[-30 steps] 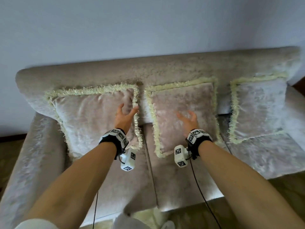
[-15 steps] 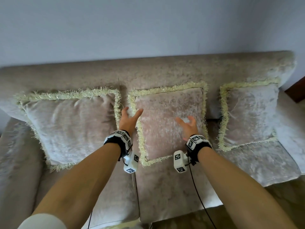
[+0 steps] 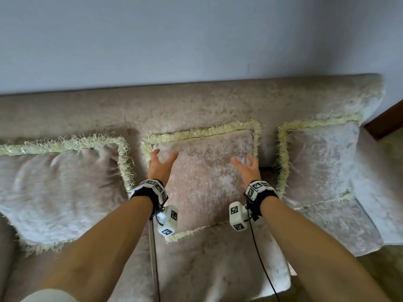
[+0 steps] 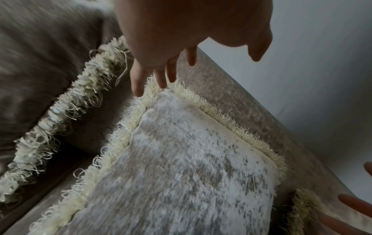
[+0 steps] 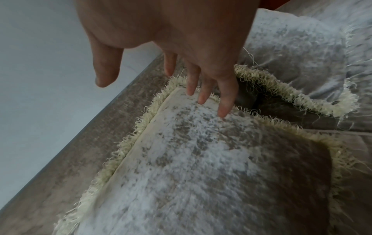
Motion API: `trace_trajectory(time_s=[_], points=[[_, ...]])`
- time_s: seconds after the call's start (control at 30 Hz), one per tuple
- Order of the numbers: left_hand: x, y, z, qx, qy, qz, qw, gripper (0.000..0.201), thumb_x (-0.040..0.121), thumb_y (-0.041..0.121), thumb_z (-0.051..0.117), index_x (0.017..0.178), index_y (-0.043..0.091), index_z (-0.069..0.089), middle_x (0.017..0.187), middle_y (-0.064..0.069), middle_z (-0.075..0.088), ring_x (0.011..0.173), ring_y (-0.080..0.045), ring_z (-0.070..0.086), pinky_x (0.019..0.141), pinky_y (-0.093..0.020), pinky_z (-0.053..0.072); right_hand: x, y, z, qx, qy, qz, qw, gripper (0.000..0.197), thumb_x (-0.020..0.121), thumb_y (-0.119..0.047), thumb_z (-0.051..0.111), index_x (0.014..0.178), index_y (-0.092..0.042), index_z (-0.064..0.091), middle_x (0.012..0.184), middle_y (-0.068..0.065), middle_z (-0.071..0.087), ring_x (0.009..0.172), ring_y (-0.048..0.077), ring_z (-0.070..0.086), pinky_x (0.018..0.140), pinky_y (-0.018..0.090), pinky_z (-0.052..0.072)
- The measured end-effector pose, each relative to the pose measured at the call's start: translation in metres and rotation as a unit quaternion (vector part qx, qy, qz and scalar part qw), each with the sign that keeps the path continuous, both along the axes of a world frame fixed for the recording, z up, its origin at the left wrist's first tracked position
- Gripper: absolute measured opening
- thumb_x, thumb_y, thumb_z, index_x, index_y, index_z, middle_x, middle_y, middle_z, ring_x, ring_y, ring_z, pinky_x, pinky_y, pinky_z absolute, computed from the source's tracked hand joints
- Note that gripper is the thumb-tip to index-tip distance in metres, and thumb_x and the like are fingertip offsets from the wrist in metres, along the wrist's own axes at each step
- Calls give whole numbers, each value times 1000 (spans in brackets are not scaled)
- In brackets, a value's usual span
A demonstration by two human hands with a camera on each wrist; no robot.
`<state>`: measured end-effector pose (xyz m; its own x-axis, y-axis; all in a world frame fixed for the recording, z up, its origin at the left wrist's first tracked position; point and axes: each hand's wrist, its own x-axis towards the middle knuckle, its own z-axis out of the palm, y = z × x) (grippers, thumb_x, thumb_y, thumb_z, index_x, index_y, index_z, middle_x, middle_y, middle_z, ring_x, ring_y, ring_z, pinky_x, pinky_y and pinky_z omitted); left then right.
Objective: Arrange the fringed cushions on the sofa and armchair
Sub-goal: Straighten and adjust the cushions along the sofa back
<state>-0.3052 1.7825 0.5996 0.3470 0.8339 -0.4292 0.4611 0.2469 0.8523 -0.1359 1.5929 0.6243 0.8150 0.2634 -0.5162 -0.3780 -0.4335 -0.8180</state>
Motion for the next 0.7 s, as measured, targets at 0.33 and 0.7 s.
trace_trajectory(time_s=[0.33,0.7], points=[[65,2,-26,9,47,79,996,86,80,62,66,148,22,30,149,-15,39,134,-32,42,105,-45,36,115,26,-28,0,10,70,997,88,77,-43,78,146,-22,28,151,10,34,133,30,40,108,52,35],[100,25,-58,39,163,120,979,105,72,73,64,151,23,17,152,-18,28,134,-42,37,106,-57,38,187,46,-70,-72,9,91,993,109,71,-52,80,152,-19,16,157,10,26,140,32,33,108,50,33]])
